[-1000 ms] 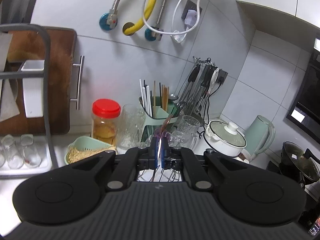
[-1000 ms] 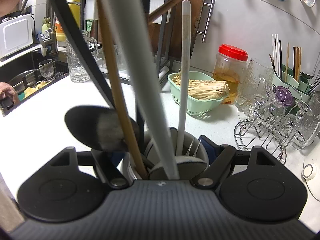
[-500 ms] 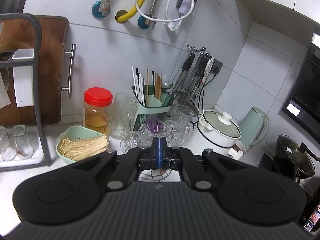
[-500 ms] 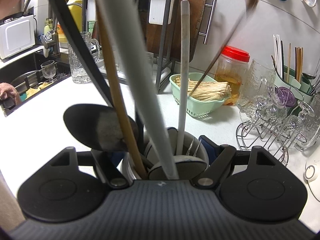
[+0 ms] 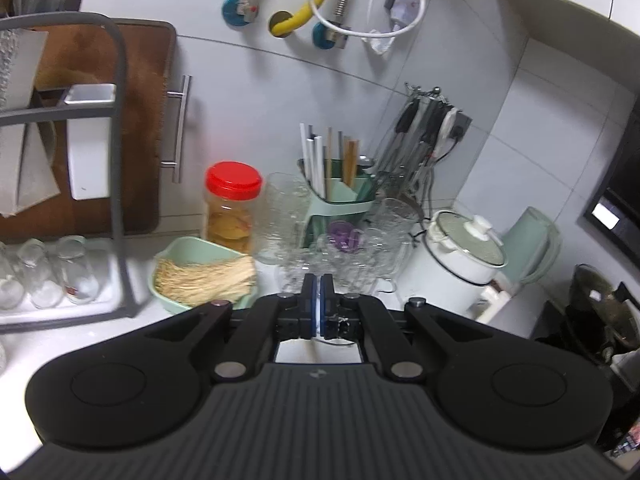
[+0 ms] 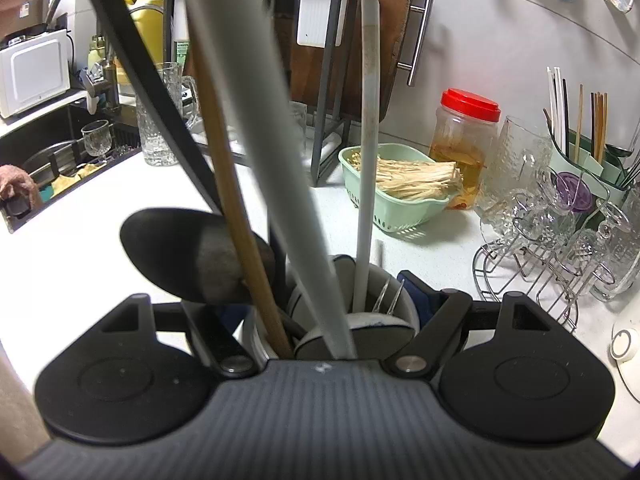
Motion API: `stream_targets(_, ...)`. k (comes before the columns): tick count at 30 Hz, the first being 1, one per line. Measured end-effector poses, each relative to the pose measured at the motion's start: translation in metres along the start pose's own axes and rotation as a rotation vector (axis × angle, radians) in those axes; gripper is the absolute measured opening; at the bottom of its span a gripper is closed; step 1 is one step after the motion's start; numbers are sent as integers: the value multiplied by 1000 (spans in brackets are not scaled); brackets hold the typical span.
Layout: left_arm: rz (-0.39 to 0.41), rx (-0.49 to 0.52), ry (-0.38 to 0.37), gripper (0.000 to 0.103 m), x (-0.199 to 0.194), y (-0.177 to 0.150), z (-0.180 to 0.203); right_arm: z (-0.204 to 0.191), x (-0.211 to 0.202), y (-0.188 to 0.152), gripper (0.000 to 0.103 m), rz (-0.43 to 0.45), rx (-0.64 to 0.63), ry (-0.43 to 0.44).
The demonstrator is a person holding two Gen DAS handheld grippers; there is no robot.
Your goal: Organize utensils
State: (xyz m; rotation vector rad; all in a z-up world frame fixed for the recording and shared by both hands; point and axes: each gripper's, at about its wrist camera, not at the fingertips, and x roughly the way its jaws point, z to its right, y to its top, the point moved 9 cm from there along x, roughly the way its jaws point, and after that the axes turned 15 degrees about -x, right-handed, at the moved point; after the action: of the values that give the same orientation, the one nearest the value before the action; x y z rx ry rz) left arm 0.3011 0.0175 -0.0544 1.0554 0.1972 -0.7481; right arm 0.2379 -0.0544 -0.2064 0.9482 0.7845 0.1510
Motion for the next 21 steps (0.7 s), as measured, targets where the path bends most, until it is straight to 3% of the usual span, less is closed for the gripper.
stream_targets(6,-48,-72,57,1,15,-5,-35,7,-9,-9,79,-28,14,-14)
stream_targets(17,-352,-574,93,2,92,-90,-118,33,-35,-39,79,-73,83,-88)
stream_targets(21,-426,-738,122,25,114,-116,-137,39,-39,-45,79,-71,82,-89)
